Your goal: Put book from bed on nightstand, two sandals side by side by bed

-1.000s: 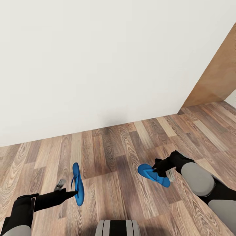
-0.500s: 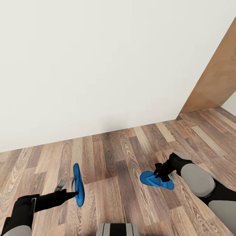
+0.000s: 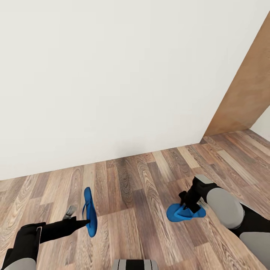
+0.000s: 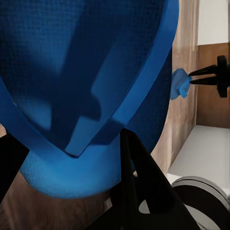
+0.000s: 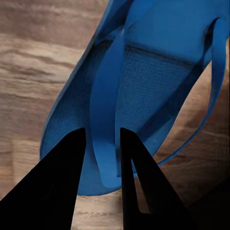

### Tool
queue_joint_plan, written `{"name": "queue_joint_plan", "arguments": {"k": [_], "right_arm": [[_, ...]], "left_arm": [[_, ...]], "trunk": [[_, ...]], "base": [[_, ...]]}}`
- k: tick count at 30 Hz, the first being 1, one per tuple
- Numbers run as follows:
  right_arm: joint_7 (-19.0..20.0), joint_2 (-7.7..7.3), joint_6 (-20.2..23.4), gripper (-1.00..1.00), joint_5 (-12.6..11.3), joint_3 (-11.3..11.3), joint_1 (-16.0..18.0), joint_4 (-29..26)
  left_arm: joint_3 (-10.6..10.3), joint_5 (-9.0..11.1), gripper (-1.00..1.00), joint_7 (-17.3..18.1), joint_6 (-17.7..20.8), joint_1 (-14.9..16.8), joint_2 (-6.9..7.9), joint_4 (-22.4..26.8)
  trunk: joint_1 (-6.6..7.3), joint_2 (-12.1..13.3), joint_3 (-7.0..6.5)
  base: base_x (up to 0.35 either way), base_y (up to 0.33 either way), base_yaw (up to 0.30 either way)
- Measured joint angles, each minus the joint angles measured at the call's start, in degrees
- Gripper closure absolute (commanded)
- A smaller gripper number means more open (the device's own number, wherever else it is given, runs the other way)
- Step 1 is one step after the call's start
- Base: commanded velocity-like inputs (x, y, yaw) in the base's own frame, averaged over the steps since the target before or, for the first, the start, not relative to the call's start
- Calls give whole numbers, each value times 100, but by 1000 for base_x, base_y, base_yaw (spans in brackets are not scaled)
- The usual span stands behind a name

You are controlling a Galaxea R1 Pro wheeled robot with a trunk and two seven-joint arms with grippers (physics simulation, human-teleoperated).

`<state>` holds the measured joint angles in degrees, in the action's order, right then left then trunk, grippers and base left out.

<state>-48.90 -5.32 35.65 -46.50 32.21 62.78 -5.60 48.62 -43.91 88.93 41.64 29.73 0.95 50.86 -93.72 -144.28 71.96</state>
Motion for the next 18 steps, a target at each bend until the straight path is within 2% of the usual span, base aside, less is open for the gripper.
{"name": "queue_joint_plan", "arguments": {"k": [1, 2, 4, 5, 6, 7, 8, 9, 12, 13, 14, 15, 17, 18], "right_arm": [[16, 1, 24, 100, 96, -15, -1, -1], [63, 4, 65, 100, 357, -77, -2, 1], [144, 8, 88, 100, 666, -110, -2, 3], [258, 10, 111, 100, 1034, -178, -3, 16], [335, 12, 114, 100, 1219, -176, -3, 35], [512, 19, 120, 100, 1586, -195, -3, 92], [622, 23, 125, 100, 1788, -200, -3, 131], [860, 29, 128, 100, 2166, -208, -4, 220], [1303, 33, 137, 100, 2772, -213, -4, 385], [1631, 33, 143, 100, 3153, -217, -7, 506], [1815, 33, 151, 100, 3352, -218, -8, 567], [2183, 34, 165, 100, 3731, -227, -8, 660], [2580, 34, 166, 100, 4127, -249, -7, 727], [2945, 34, 155, 100, 4465, -270, -28, 769]], "left_arm": [[-1, -1, 100, 0, -1, 0, -1, -4], [-1, 1, 100, 0, -3, 0, -2, -9], [-2, 0, 100, 0, -4, 0, -2, -13], [-2, -2, 100, -2, -5, 0, -3, -15], [-2, -2, 100, -3, -5, 0, -3, -16], [0, -3, 100, -6, -5, 0, -2, -17], [2, -3, 100, -6, -6, 0, 0, -18], [3, -5, 100, -7, -6, 0, 2, -18], [4, -11, 100, -11, -6, 0, 5, -19], [5, -15, 100, -14, -8, 0, 8, -19], [5, -16, 100, -17, -9, 0, 9, -20], [5, -18, 100, -22, -11, 0, 11, -23], [5, -21, 100, -37, -14, 0, 12, -28], [5, -36, 100, -74, -17, 0, 13, -31]], "trunk": [[3, 1, -22], [5, 3, -44], [10, 5, -89], [13, 7, -111], [15, 8, -133], [18, 9, -155], [21, 11, -177], [23, 12, -199], [31, 16, -266], [33, 18, -288], [36, 19, -310], [39, 20, -333], [44, 23, -377], [46, 25, -399]], "base": [[0, 0, 0], [0, 0, 0], [0, 0, 0], [0, 0, 0], [0, 0, 0], [0, 0, 0], [0, 0, 0], [0, 0, 0], [0, 0, 0], [0, 0, 0], [0, 0, 0], [0, 0, 0], [0, 0, 0], [0, 0, 0]]}}
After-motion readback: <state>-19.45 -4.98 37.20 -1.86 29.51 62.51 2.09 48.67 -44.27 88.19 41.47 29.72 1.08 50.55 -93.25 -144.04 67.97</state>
